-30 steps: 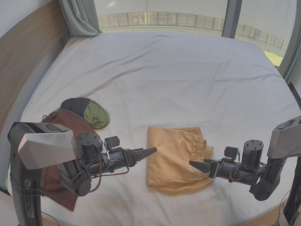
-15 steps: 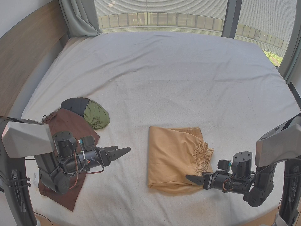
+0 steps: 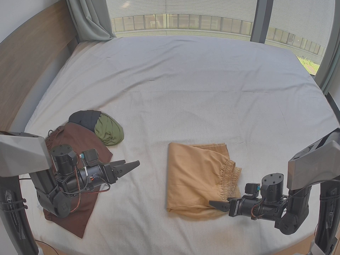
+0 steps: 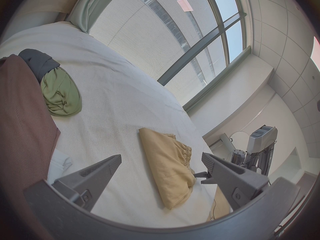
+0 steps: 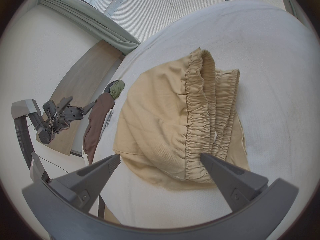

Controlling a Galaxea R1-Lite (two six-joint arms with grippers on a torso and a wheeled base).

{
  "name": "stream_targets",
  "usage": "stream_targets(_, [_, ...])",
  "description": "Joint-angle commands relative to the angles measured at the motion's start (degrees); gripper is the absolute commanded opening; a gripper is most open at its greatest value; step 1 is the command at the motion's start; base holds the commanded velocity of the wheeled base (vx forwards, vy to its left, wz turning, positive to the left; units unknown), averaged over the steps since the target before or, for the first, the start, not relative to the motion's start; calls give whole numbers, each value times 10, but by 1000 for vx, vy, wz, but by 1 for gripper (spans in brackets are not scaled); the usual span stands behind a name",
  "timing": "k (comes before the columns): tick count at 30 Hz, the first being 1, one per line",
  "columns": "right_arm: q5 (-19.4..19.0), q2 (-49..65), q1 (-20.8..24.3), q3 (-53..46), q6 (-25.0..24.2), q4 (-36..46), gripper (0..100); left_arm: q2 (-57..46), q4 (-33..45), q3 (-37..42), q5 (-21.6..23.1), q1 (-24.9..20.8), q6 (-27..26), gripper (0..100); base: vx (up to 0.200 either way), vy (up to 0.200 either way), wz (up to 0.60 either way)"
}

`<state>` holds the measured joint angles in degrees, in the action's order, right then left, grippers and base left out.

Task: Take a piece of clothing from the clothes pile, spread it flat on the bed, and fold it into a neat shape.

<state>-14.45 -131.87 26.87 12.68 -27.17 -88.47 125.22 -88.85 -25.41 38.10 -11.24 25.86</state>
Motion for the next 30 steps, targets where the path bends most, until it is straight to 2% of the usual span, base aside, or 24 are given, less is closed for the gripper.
stream_targets(1, [-1,85,-16,6,1,0,100,-9,-1,0,0,0,-1,100,0,0,0])
stream_targets(6, [-1,108,-50,29,3,0,100,-15,-1,5,1,-1,-6,100,0,0,0])
stream_targets(13, [-1,94,-70,54,4,0,100,-15,-1,5,1,0,-14,100,0,0,0])
stream_targets(30, [2,21,-65,98,5,-2,100,-15,-1,9,1,-5,-16,100,0,0,0])
